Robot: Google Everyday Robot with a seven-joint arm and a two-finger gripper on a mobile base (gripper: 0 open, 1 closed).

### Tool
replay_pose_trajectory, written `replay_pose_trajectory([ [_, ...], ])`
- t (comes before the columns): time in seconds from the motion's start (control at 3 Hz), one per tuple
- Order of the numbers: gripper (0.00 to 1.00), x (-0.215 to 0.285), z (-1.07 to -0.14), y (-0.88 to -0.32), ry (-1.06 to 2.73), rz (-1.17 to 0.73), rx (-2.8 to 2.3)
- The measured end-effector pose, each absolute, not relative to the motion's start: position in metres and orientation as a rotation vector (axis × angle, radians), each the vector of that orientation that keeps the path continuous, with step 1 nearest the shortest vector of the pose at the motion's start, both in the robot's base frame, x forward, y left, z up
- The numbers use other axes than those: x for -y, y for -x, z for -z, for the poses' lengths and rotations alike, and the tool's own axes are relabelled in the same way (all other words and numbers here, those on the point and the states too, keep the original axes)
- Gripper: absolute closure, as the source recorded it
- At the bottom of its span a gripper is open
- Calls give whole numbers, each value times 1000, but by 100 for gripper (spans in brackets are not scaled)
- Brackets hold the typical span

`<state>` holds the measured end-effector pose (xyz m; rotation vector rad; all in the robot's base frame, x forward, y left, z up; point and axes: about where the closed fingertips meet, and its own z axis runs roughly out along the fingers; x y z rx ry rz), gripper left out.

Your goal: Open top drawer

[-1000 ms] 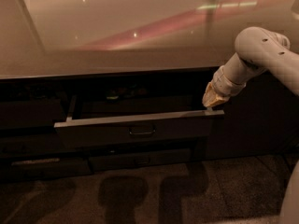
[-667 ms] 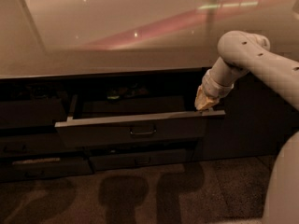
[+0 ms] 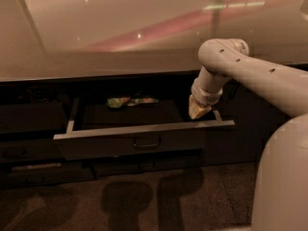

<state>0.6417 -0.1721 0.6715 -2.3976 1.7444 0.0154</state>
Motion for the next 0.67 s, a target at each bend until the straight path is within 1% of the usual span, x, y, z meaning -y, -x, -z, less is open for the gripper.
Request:
replay_pose_trajectory([
  [0.33, 100, 187, -645, -633, 2384, -85, -1781],
  [0.67, 100, 191, -626, -616, 2380, -129, -1794],
])
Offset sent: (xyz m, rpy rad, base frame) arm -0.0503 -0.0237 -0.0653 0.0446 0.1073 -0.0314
